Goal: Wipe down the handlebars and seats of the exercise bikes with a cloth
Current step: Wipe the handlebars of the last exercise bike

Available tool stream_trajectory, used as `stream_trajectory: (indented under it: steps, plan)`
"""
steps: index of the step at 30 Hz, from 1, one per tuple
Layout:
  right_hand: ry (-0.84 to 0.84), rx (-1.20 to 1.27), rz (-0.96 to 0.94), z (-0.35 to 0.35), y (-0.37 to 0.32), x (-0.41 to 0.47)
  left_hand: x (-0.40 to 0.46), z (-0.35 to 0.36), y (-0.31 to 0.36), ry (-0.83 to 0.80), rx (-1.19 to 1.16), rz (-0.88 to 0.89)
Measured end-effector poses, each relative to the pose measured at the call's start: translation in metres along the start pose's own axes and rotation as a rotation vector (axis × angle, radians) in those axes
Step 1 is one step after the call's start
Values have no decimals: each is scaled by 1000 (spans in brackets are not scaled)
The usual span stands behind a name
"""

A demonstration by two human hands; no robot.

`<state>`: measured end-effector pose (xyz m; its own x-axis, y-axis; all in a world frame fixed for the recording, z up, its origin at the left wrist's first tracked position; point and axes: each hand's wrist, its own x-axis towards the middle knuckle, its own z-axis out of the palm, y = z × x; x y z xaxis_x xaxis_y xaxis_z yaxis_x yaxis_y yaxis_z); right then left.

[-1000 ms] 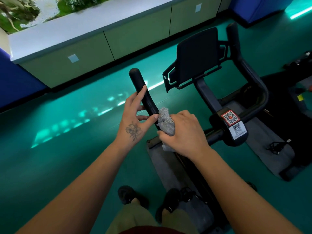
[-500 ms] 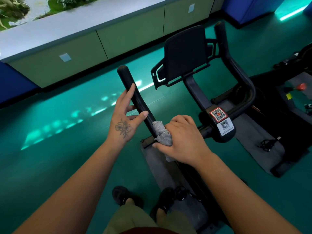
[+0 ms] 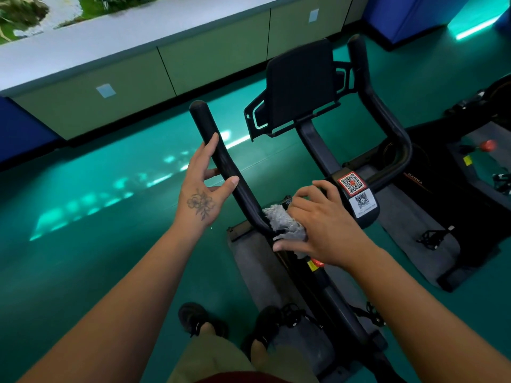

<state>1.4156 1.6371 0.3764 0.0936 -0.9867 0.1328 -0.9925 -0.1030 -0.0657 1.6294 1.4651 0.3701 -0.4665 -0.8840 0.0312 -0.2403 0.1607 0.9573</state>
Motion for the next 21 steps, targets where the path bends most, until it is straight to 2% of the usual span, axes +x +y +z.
stream_trajectory:
  steps: [6,14,18,21]
  plan:
    - [60,-8,42,6,-27,13,-4,3,4,24,20,-8]
    - [87,-53,3,-4,19,-12,-6,5,5,29,108,22]
    - [92,-69,36,-8,37,-16,-19,12,10,77,410,175]
    - [109,-52,22,-4,30,-13,-34,16,13,-15,544,406]
